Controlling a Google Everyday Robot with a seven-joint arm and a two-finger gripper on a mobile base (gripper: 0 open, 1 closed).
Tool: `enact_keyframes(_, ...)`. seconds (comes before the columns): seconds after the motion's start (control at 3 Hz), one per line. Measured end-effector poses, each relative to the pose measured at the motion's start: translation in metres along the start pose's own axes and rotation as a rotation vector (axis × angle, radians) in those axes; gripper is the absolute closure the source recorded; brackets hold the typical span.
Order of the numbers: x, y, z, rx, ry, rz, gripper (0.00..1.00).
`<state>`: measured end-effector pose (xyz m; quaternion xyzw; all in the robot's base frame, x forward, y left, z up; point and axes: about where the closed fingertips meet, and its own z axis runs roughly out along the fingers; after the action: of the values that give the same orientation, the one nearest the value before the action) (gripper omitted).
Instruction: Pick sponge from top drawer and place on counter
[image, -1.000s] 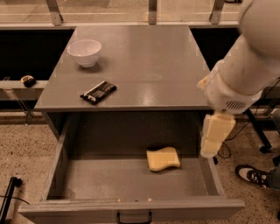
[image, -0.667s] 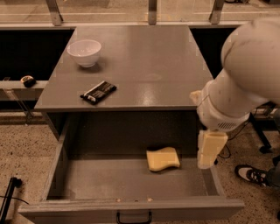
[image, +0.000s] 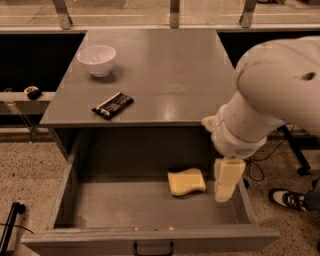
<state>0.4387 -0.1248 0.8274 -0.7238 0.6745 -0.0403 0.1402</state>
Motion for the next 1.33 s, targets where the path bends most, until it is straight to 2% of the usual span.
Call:
enact_keyframes(0.33, -0.040, 0.028, 0.045, -0.119, -0.087, -0.172, 0.00)
enact_keyframes(0.67, -0.061, 0.049, 0.078, -0.158, -0.122, -0.291, 0.00)
enact_keyframes(1.0, -0.061, 0.049, 0.081, -0.159, -0.123, -0.289, 0.00)
enact_keyframes(1.33, -0.055, 0.047, 0.092, -0.162, -0.127, -0.251, 0.00)
